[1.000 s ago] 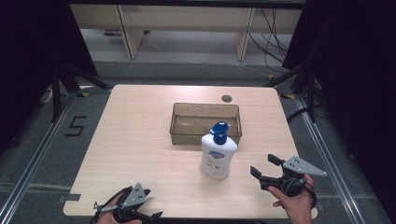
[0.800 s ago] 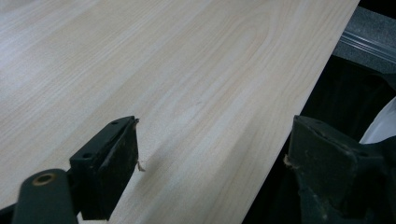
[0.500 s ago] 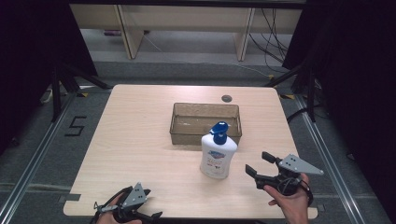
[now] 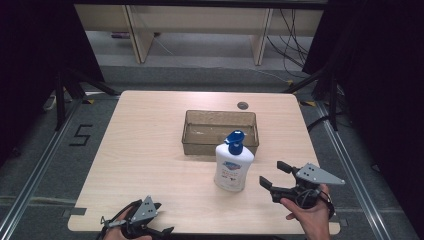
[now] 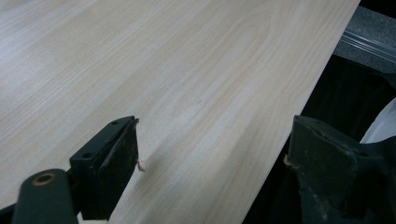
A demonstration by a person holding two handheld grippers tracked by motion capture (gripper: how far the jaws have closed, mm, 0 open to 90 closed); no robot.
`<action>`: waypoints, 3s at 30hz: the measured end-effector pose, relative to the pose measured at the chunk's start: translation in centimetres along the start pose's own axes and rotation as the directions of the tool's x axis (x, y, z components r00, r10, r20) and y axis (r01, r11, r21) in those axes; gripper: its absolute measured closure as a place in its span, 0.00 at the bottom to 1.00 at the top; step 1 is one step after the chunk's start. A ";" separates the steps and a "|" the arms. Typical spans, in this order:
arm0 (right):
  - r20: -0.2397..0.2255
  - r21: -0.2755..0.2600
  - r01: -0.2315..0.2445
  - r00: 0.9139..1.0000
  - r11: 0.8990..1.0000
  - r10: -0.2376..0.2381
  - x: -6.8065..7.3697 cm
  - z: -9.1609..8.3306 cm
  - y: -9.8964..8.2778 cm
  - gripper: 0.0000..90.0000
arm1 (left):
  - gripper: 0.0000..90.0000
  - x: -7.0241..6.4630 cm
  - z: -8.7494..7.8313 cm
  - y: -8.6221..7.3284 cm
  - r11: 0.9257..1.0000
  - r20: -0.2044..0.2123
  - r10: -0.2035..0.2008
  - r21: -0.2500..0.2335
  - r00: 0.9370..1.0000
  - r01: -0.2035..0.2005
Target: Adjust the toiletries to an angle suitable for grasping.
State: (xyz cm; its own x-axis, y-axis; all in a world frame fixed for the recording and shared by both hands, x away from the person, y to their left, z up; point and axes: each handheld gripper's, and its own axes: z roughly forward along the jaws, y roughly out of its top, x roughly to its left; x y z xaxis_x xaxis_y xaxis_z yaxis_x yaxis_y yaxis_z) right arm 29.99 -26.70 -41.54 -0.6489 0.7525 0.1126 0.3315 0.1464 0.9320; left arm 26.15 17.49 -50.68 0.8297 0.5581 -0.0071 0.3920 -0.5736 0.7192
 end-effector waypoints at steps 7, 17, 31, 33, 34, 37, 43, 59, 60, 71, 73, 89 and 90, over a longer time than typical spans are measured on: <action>0.008 -0.032 0.016 1.000 0.999 -0.016 0.1 -0.1 0.6 0.20 | 0.18 0.0 0.0 0.0 1.000 0.001 0.004 0.001 1.000 -0.004; -0.014 -0.024 0.002 1.000 1.000 -0.002 0.7 -0.1 1.4 0.21 | 0.18 0.0 0.0 0.0 1.000 0.001 -0.011 -0.008 1.000 0.012; -0.036 -0.047 0.075 0.996 0.996 -0.076 1.4 0.8 3.5 0.22 | 0.18 0.1 0.0 0.0 1.000 -0.004 -0.010 -0.002 1.000 0.010; -0.056 -0.030 0.034 0.998 0.999 -0.036 1.5 0.9 3.5 0.22 | 0.18 0.1 0.0 0.0 1.000 -0.006 -0.004 -0.004 1.000 0.004; -0.052 -0.033 0.036 0.998 0.999 -0.038 1.5 0.9 3.5 0.22 | 0.18 0.0 0.0 0.0 1.000 -0.004 -0.020 -0.005 1.000 0.020; -0.043 -0.042 0.061 0.997 0.997 -0.063 1.3 1.1 3.6 0.22 | 0.18 0.1 0.0 0.0 1.000 -0.002 -0.012 -0.010 1.000 0.012; -0.074 -0.049 0.057 0.995 0.997 -0.060 1.7 1.6 4.1 0.22 | 0.18 0.1 0.0 0.1 1.000 -0.007 -0.004 -0.004 1.000 0.004; -0.098 -0.057 0.083 0.991 0.995 -0.089 2.4 2.7 5.9 0.24 | 0.18 -0.1 0.0 0.1 1.000 0.002 -0.005 -0.008 1.000 0.005; -0.109 -0.058 0.080 0.990 0.995 -0.086 2.5 2.9 6.0 0.24 | 0.18 -0.1 0.0 0.1 1.000 0.002 -0.005 -0.008 1.000 0.005; -0.134 -0.076 0.081 0.987 0.994 -0.091 2.9 3.8 7.0 0.27 | 0.18 0.0 0.1 0.1 1.000 0.000 -0.008 -0.005 1.000 0.008; -0.129 -0.081 0.085 0.987 0.993 -0.095 2.9 4.0 7.1 0.27 | 0.18 0.0 0.1 0.2 1.000 -0.005 -0.002 -0.002 1.000 0.002; -0.153 -0.100 0.099 0.982 0.990 -0.114 3.4 5.0 8.4 0.36 | 0.18 -0.1 0.2 0.1 1.000 0.005 -0.017 -0.006 1.000 0.017; -0.143 -0.103 0.116 0.981 0.988 -0.130 3.4 5.1 8.5 0.36 | 0.18 -0.1 0.2 0.1 1.000 0.007 -0.020 0.005 1.000 0.020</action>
State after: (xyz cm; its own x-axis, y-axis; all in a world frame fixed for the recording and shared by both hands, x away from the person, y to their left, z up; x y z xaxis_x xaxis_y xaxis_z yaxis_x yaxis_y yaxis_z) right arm 34.08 -19.69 -35.03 -0.7777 0.6274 0.0389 0.1818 0.1653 0.9693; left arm 26.16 17.25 -50.71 0.8242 0.5657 -0.0262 0.4107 -0.5652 0.7155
